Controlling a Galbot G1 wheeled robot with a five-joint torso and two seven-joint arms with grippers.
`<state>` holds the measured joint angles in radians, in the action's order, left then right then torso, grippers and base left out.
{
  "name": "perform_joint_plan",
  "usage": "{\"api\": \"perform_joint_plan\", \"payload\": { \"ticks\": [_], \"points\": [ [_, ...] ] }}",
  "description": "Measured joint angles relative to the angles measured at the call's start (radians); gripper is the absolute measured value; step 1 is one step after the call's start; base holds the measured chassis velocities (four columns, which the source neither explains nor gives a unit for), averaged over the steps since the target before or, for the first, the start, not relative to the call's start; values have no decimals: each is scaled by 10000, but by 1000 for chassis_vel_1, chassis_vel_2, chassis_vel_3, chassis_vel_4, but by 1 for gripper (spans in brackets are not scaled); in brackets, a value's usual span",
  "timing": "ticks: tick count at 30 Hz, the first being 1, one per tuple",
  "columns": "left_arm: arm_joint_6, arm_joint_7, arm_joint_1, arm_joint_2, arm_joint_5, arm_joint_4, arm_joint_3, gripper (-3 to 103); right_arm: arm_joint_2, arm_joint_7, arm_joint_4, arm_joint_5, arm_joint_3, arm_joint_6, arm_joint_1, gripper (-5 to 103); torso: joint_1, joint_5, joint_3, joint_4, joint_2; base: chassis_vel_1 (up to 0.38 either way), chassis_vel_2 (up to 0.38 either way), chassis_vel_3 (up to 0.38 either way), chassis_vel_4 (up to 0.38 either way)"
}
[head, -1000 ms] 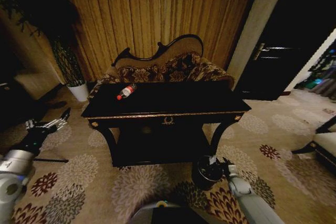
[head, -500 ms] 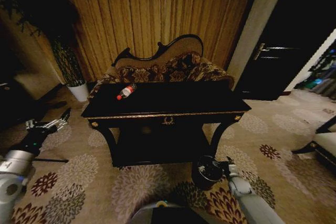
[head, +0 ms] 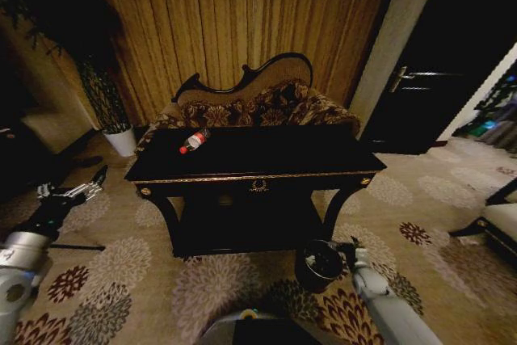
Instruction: Move to the front of the table and place the trash on the table into the trash bin.
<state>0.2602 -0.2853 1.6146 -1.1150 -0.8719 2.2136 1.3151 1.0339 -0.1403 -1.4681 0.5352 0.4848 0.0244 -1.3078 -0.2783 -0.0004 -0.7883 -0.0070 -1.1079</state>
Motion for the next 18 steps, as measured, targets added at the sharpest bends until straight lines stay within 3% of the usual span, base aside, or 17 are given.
{"api": "perform_joint_plan", "payload": {
  "ticks": [9,18],
  "points": [
    [0,23,-41,-3,-21,0,6,100,-726,-404,-2475,449,227,-103,-213,100,0,3,-1,-1,0,0,0,0,0],
    [38,159,-63,9,-56,46,17,100,-1540,-975,-5664,1451,337,726,-384,100,0,2,0,-1,0,0,0,0,0]
  ]
}}
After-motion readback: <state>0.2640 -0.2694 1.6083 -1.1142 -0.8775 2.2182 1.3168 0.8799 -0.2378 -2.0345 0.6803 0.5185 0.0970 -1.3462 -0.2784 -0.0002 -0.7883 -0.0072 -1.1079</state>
